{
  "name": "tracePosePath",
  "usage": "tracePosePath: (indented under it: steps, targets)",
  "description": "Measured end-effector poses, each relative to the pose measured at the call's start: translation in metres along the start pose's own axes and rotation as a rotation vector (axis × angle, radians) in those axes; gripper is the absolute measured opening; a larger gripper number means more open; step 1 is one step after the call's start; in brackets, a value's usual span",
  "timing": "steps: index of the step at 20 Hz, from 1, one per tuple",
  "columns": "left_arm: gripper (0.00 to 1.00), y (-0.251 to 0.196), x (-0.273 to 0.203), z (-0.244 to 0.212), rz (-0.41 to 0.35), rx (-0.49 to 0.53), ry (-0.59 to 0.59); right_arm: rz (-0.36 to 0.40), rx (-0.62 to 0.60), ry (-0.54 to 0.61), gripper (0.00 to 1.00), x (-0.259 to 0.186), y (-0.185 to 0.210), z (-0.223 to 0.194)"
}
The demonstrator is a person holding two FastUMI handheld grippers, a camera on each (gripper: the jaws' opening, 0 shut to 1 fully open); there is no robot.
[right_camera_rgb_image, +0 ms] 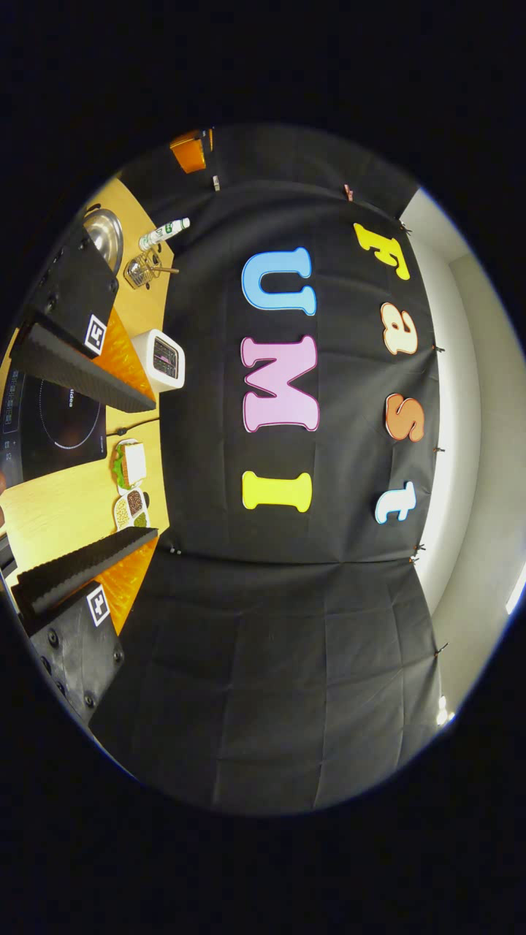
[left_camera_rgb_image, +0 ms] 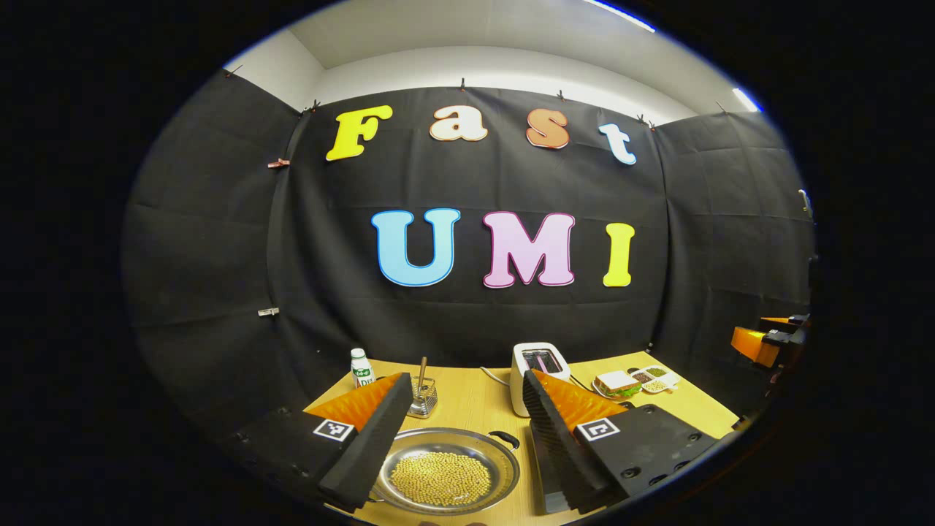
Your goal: First push the handle of the pot to place it horizontally, then grasp the pot with both hands and set it on the induction cooktop.
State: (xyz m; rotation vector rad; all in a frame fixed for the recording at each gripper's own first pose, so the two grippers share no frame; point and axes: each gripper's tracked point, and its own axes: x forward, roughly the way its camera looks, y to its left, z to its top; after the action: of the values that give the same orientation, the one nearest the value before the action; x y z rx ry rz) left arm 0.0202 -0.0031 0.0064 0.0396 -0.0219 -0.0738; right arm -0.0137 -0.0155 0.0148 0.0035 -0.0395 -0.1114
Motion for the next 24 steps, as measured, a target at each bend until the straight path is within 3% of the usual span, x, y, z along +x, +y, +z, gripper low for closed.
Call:
tracePosePath:
  steps: [11,21,24]
  targets:
    - [0.95,0.006,-0.002,-0.01,-0.078,-0.008,0.037,-0.037,0.015,-0.007,0.98,-0.013,0.009,0.007]
    - [0.95,0.031,-0.001,-0.029,-0.07,-0.007,0.139,-0.035,0.003,-0.001,0.98,-0.019,0.016,0.006]
    - [0.89,0.033,0.001,-0.04,-0.083,-0.048,0.195,-0.032,0.001,-0.002,0.98,-0.02,0.019,0.006]
